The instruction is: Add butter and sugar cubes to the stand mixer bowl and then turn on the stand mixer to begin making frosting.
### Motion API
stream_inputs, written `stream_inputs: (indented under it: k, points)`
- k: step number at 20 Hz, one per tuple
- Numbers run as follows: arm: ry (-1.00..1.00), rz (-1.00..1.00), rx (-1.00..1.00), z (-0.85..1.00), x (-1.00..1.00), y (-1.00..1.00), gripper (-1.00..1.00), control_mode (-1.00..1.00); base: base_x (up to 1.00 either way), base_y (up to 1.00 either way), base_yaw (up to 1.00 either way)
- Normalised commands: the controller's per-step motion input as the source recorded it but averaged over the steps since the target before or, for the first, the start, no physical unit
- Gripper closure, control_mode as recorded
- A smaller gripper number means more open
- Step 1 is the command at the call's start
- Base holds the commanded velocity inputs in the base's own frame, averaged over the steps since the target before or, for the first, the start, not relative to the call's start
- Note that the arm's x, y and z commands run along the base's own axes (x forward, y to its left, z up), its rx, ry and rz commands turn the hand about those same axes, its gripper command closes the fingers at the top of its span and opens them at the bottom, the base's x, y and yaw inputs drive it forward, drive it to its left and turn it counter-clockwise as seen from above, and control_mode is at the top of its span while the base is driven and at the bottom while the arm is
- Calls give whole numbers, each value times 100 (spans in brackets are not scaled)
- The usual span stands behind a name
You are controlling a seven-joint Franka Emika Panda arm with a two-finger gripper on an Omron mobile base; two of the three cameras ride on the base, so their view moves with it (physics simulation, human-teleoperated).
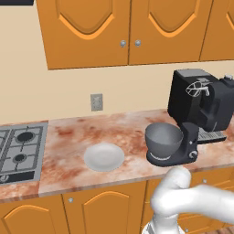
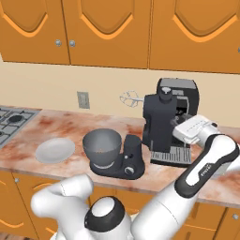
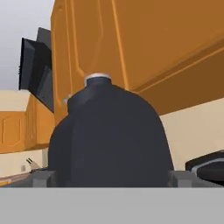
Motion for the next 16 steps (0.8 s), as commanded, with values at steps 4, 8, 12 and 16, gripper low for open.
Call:
stream_inputs:
  k: [4,8,12,16]
  points:
    - [0,25,-1,0,19,39,-100,-100,0,0,0]
    - [0,18,-7,0,0,79,-100,-100,0,0,0]
    - [-4,8,-16,7,-7,100,-100,-100,0,0,0]
    - [-9,0,-20,12,-22,100,-100,-100,0,0,0]
